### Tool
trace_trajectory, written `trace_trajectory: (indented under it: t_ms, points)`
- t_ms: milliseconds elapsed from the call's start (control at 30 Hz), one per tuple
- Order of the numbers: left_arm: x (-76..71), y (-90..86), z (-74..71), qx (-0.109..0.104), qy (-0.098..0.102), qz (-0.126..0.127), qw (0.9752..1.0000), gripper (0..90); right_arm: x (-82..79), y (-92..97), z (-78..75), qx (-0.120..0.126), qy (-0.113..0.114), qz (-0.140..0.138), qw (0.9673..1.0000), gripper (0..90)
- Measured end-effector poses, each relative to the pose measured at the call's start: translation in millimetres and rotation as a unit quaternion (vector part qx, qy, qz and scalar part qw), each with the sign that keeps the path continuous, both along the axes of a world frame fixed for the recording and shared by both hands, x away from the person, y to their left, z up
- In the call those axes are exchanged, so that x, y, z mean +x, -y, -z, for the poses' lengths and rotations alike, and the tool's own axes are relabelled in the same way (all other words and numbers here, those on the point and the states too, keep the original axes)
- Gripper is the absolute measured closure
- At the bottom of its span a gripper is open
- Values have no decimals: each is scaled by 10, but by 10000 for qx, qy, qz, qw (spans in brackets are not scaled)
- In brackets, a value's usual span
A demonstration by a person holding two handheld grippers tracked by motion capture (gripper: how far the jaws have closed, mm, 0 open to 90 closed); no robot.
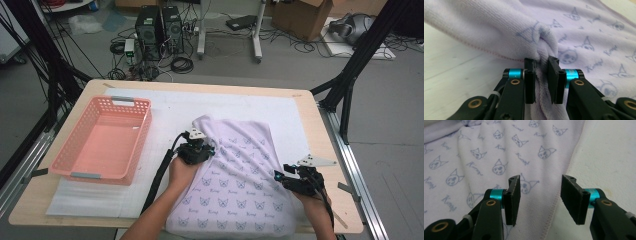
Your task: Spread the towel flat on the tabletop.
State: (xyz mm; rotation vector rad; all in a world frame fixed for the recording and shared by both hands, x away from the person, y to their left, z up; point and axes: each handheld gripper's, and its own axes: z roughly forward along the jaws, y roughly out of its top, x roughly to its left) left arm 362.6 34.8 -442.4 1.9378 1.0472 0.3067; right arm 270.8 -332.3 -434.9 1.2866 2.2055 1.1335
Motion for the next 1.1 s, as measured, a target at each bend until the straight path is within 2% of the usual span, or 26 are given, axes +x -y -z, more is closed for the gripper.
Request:
trace_trajectory:
  t_ms: [100, 167, 233, 300, 333, 367, 433, 600, 700, 767, 833, 900, 967, 1000, 1033, 1067, 1100]
  points:
    - [44, -188, -35, -4, -15, -334, 9994, 778, -5, 15, -1, 13, -7, 26, 10000, 497]
    - [70, -349, -55, 63, -25, -654, 9978, 786, -5, 16, -2, 18, -14, 28, 10000, 497]
    - [92, -496, -60, 216, -39, -996, 9948, 793, -2, 11, 0, 21, -16, 18, 10000, 497]
    - [108, -657, -45, 245, -145, -1340, 9906, 779, 3, 2, 0, 14, -21, 18, 10000, 497]
    - [102, -721, -38, 203, -162, -1479, 9887, 750, 7, -6, 2, 11, -36, 13, 10000, 497]
    - [103, -755, -35, 126, -229, -1502, 9883, 665, 18, -13, 4, -8, -9, 12, 10000, 497]
    - [96, -810, -27, 18, -276, -1473, 9887, 582, 33, -27, 5, -13, -21, 30, 10000, 496]
    - [91, -831, -8, -167, -182, -1101, 9936, 537, 179, -32, 24, -86, 9, 271, 9996, 490]
    - [98, -781, 31, -109, -228, -859, 9960, 505, 336, -25, 45, -104, -11, 447, 9989, 491]
    - [105, -748, 63, -55, -258, -788, 9965, 495, 470, -36, 59, -195, -62, 555, 9983, 493]
    - [97, -725, 70, 65, -147, -745, 9971, 500, 610, -57, 80, -225, -111, 635, 9977, 495]
    - [81, -708, 76, 213, -33, -688, 9974, 552, 734, -98, 105, -287, -201, 662, 9972, 526]
    - [52, -704, 85, 409, 131, -675, 9968, 707, 810, -149, 125, -359, -158, 692, 9968, 582]
    - [52, -718, 75, 383, 71, -649, 9971, 759, 845, -174, 129, -384, -111, 683, 9969, 634]
    - [49, -731, 68, 307, -32, -641, 9975, 848, 868, -183, 127, -347, -128, 645, 9972, 740]
    - [41, -744, 56, 360, -68, -631, 9973, 857, 883, -184, 123, -268, -176, 528, 9981, 861]
    - [25, -750, 41, 405, -113, -618, 9972, 860, 884, -194, 114, -368, -163, 539, 9977, 871]
